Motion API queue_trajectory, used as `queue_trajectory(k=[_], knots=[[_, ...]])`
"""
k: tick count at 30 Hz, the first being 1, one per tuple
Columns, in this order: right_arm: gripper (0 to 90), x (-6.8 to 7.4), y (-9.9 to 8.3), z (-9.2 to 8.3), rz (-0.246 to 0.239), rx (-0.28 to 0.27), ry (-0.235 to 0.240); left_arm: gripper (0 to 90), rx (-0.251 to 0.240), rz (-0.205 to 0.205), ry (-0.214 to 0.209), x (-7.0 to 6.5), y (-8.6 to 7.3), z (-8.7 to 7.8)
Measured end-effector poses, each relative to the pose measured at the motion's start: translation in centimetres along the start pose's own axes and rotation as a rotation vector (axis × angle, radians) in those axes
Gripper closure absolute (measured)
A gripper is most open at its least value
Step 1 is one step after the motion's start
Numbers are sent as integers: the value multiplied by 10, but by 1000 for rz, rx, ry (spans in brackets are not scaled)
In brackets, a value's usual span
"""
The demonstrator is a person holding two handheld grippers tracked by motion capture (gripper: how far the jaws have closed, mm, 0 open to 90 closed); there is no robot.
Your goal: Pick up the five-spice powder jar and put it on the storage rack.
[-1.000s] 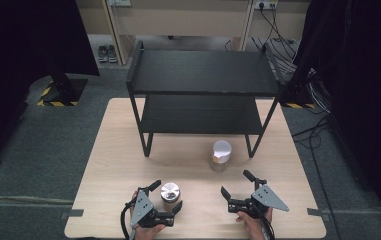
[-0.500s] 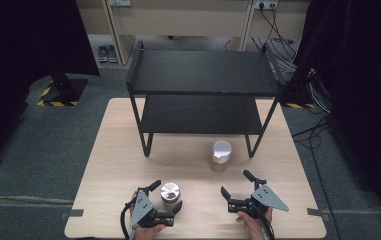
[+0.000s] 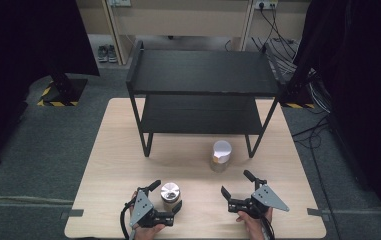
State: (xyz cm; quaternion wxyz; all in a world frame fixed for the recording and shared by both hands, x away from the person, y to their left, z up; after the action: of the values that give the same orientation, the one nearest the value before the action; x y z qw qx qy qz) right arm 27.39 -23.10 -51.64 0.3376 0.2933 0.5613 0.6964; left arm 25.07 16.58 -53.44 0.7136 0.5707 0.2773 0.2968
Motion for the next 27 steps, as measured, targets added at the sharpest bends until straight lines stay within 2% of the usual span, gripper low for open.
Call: queue_trajectory(k=[27], knots=[[5,0,-1,0,6,1,-3,4,15,14,-4,-2,1,1]])
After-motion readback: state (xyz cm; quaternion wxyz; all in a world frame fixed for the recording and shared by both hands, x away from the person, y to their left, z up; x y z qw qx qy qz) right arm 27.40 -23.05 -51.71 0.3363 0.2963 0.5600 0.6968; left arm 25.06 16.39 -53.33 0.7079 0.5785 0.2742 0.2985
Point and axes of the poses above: each handheld gripper's, and its own axes: z roughly forward along the jaws, y roughly out of its top, x roughly to its left, the point moved 10 cm from there along z, roughly forward along the jaws, and after that the axes turned 15 degrees about -x, right-handed, at the moved point
